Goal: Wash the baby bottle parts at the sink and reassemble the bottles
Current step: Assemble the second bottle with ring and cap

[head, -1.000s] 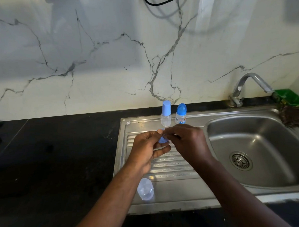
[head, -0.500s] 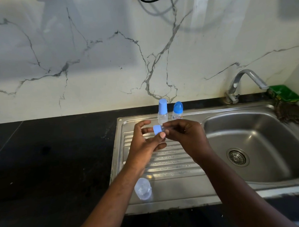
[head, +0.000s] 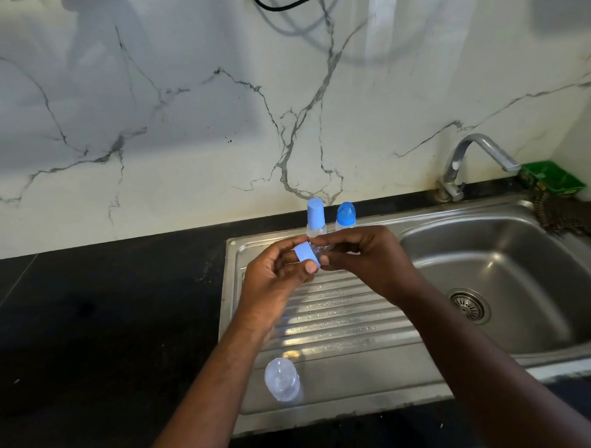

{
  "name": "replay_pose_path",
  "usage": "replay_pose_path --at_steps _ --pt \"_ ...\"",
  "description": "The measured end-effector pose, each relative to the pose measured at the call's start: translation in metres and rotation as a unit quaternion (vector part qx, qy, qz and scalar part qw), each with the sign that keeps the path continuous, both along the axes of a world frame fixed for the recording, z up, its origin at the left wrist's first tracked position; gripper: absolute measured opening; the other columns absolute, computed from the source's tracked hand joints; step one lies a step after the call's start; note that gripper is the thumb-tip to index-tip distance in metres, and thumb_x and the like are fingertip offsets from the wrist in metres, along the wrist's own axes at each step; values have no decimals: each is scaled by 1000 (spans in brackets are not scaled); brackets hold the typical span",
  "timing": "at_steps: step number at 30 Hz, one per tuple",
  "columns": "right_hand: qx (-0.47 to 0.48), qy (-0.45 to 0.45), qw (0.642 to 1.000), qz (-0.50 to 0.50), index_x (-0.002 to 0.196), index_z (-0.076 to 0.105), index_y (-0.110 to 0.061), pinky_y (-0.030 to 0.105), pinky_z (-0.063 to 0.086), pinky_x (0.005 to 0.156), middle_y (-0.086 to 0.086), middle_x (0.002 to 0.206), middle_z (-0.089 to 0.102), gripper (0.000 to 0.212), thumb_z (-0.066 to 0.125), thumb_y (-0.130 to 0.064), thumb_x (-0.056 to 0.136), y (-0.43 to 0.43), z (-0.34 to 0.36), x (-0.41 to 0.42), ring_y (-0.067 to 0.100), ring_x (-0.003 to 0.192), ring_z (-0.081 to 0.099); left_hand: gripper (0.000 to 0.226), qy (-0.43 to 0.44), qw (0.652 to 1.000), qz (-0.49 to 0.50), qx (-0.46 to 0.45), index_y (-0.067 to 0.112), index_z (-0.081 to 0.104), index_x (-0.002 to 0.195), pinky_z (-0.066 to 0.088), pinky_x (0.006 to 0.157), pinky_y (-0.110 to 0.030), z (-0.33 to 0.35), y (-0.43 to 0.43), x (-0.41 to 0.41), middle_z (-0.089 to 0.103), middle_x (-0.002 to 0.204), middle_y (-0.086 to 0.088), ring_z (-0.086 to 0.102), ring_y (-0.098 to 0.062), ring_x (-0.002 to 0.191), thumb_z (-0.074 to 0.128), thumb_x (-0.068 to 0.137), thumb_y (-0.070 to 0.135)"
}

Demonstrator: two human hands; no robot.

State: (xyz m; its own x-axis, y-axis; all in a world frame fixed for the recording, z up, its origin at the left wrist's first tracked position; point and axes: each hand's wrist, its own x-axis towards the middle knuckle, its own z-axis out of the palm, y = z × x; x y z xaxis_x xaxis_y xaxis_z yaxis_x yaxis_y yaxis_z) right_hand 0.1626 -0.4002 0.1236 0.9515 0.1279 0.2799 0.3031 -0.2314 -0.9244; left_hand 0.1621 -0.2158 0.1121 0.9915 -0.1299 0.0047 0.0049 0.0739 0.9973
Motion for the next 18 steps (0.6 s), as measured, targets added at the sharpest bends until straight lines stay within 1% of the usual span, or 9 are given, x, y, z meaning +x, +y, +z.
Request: replay_pose_path --at_steps 2,4,5,8,10,13,15,16,18 --pt "-16 -7 1000 0 105 77 -14 16 54 78 -6 96 77 28 79 -4 79 -4 2 2 8 86 72 54 -9 1000 -11 9 17 68 117 60 87 -39 0 1 2 75 110 -4 71 -23 105 81 65 26" --pt "-52 -25 998 -14 100 78 -20 15 52 76 -10 91 77 26 80 -7 78 -6 3 4 8 83 71 53 -12 1000 -25 13 18 68 118 60 87 -37 2 1 2 75 111 -2 71 -21 107 80 67 27" --pt "-50 -28 998 -17 99 78 -19 15 52 75 -9 89 77 24 81 -7 78 -7 4 5 9 81 71 52 -10 999 -36 3 18 68 118 60 87 -36 2 0 1 75 112 -2 70 -21 108 78 68 26" --pt "57 17 998 -3 96 77 -5 27 60 77 7 89 77 19 78 0 78 -6 4 5 21 83 75 46 17 996 -70 -56 16 67 119 59 86 -33 5 0 2 74 115 -5 70 -25 109 73 74 19" --pt "121 61 991 12 97 76 0 33 61 78 13 90 76 19 76 3 79 -7 2 4 28 85 75 46 32 994 -87 -50 15 67 121 59 88 -35 5 1 3 74 117 -6 70 -25 110 72 76 19" --pt "127 105 986 25 101 75 1 34 61 78 15 90 76 19 74 0 82 -8 -4 2 29 86 75 44 56 994 -96 9 15 66 126 57 94 -37 4 0 3 73 116 -4 69 -24 111 73 83 24" --pt "120 117 986 6 104 75 -1 35 62 77 15 89 76 19 73 -2 85 -6 -4 2 29 83 75 50 35 995 -76 60 21 67 125 57 94 -37 2 -2 2 72 117 0 69 -19 110 82 78 31" --pt "120 114 986 -3 105 74 -1 35 62 76 15 90 76 19 71 -2 86 -4 -4 2 28 83 75 53 27 995 -66 63 23 66 125 57 92 -37 2 -3 2 71 118 0 69 -19 109 84 77 32" --pt "110 90 990 -9 111 73 -4 34 62 76 12 96 76 23 68 0 89 -3 -2 1 23 87 75 46 41 998 -52 16 19 63 127 59 88 -37 2 -6 1 71 117 -8 72 -24 103 79 84 22"
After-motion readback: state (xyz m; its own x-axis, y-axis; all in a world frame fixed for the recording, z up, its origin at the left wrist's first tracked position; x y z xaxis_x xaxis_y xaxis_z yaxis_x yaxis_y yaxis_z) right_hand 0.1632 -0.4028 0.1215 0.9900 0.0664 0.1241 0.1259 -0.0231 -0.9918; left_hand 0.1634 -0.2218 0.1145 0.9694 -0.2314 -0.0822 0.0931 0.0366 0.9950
